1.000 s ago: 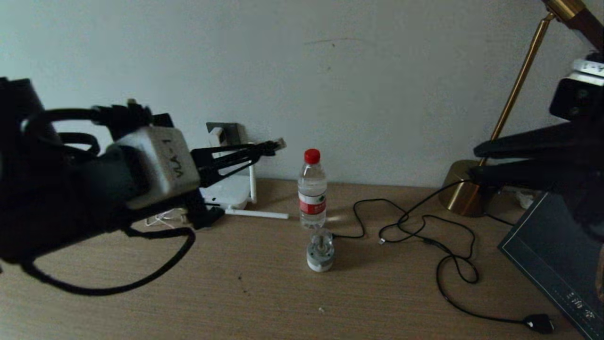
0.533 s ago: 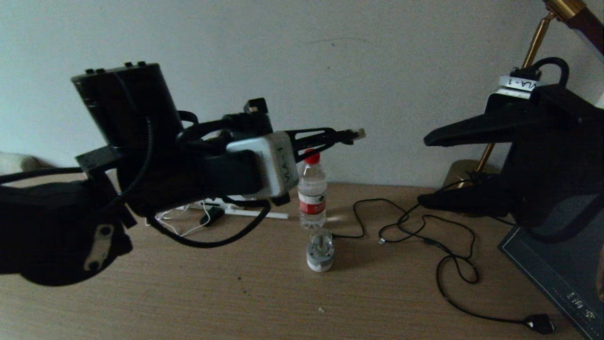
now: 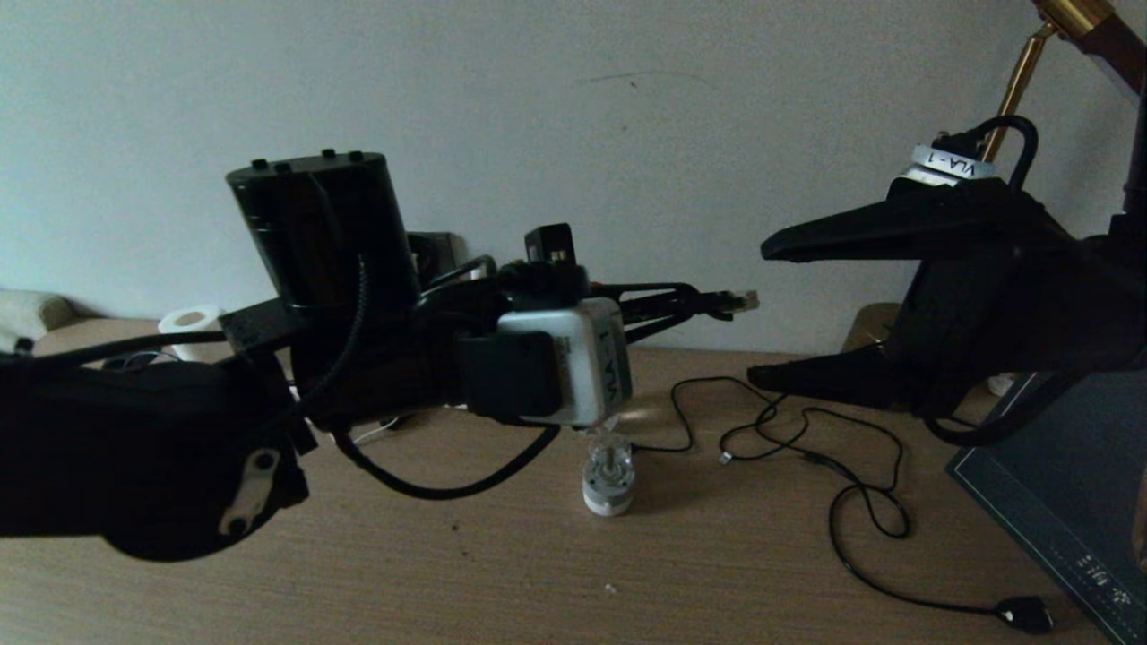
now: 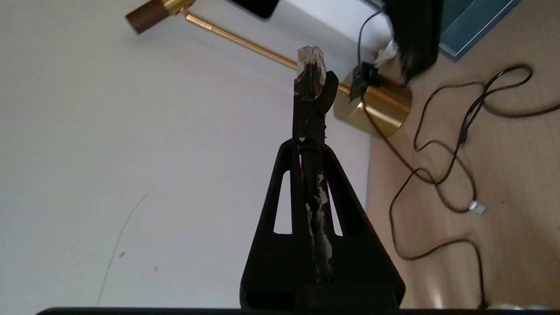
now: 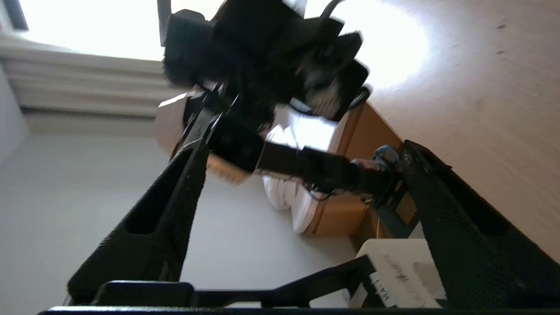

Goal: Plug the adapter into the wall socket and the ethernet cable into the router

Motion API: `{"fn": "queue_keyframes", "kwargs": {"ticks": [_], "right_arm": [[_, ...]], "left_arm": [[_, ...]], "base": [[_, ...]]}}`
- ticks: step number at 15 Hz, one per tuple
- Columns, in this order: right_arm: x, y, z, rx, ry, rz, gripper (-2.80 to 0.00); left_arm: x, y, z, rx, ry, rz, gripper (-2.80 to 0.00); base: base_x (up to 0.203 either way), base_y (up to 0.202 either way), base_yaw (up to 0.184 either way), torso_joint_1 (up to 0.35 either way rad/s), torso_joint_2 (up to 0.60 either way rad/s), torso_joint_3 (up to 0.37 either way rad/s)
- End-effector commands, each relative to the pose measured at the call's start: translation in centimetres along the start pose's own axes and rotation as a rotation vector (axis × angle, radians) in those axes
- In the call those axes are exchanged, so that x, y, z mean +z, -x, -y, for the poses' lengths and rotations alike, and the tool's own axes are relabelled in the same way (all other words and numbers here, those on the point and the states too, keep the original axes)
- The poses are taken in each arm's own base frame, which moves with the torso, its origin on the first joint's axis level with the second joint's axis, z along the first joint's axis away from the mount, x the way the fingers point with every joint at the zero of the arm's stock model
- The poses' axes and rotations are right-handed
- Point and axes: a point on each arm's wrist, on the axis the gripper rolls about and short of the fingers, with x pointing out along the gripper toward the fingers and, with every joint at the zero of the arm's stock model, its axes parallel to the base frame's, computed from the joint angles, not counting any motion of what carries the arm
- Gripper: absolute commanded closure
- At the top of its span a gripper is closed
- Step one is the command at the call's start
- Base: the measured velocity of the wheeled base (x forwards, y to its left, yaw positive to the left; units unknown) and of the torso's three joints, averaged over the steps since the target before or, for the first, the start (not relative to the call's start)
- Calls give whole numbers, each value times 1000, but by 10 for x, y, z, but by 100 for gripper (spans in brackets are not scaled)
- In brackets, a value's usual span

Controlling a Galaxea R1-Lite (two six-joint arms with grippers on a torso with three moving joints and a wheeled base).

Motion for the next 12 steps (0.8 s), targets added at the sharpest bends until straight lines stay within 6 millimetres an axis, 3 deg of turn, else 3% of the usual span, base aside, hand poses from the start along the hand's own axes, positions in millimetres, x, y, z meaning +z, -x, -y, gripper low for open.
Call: {"fn": "queue_keyframes", "kwargs": {"ticks": [1,7,8,12], "right_arm": [[-1,1,1,-8,-8,10,-280],[-6,4,1,-14,-4,25,-280],[-6,4,1,-14,-4,25,0],[-6,4,2,-15,-6,24,0]], "left_arm": [[2,-2,1,-2,-6,13,0],[5,-8,6,-14,1,28,0],[6,-9,6,-14,1,32,0],[6,-9,6,-13,1,34,0]], "base": [[0,0,0,0,0,0],[0,0,0,0,0,0],[0,0,0,0,0,0],[0,0,0,0,0,0]]}}
